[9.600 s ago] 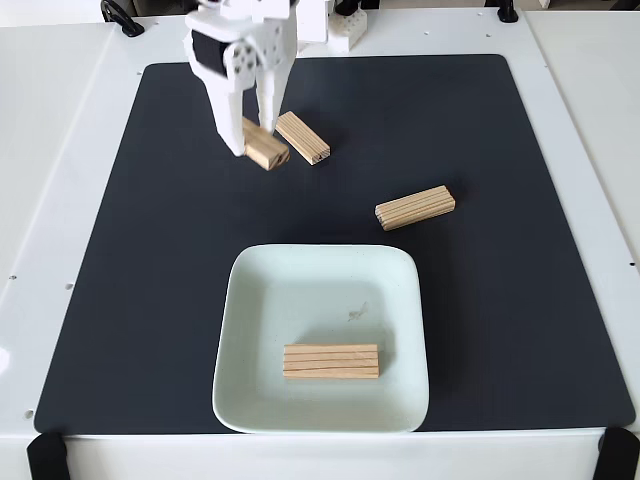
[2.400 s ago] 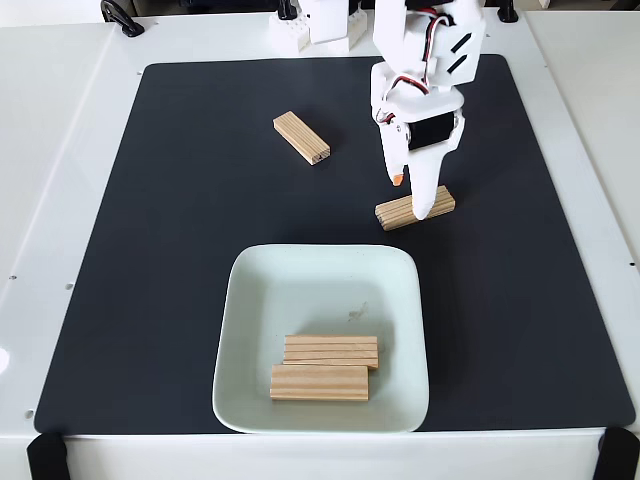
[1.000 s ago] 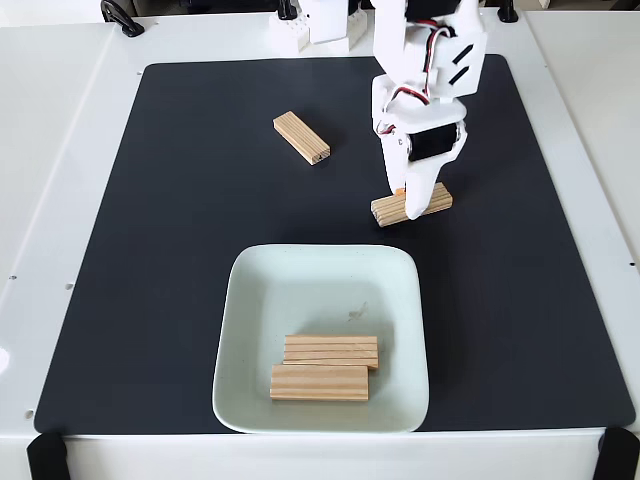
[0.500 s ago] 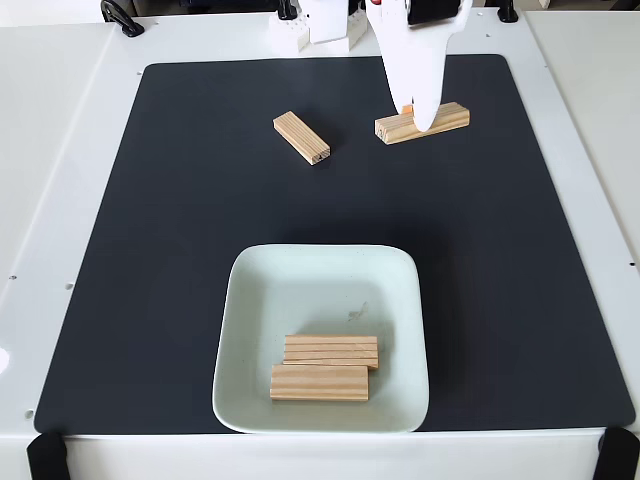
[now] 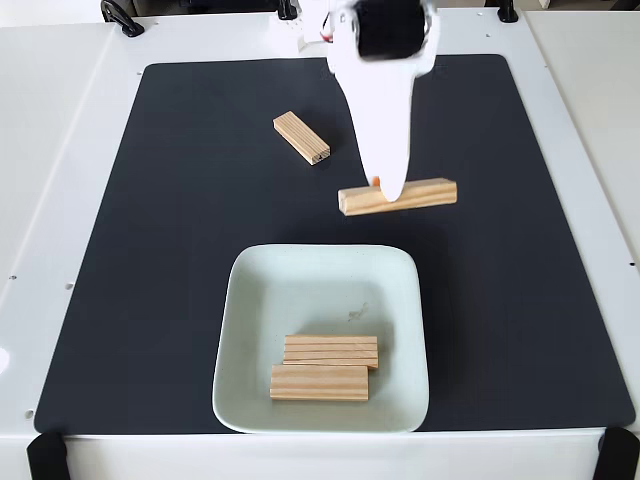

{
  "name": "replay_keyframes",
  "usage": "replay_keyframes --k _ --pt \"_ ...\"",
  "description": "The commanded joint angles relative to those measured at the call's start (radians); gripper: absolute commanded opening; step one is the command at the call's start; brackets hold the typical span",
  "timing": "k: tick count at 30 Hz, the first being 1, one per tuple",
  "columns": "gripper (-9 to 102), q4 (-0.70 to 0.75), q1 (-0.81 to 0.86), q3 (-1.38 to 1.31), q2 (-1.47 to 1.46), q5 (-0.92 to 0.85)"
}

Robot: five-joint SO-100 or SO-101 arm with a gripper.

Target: Pick up the wooden block and place them on the plate.

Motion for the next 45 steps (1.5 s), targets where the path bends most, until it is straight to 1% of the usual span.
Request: replay_keyframes --k 1,6,11,16,29,31,35,38,40,45 --pt "0 -0.012 0.044 -0.235 -0.123 0.008" --pt "0 -0.012 0.097 -0.468 -0.333 0.008" --pt "0 -0.012 0.11 -0.611 -0.468 0.008" --pt "0 -0.012 0.103 -0.643 -0.512 0.008" --pt "0 -0.012 0.081 -0.626 -0.509 0.008" --pt "4 -0.012 0.081 -0.626 -0.509 0.008" --pt "21 -0.011 0.087 -0.575 -0.5 -0.009" --pt "30 -0.011 0.094 -0.561 -0.499 -0.011" --pt "33 -0.011 0.095 -0.561 -0.499 -0.011" --pt "33 -0.011 0.095 -0.565 -0.499 -0.009"
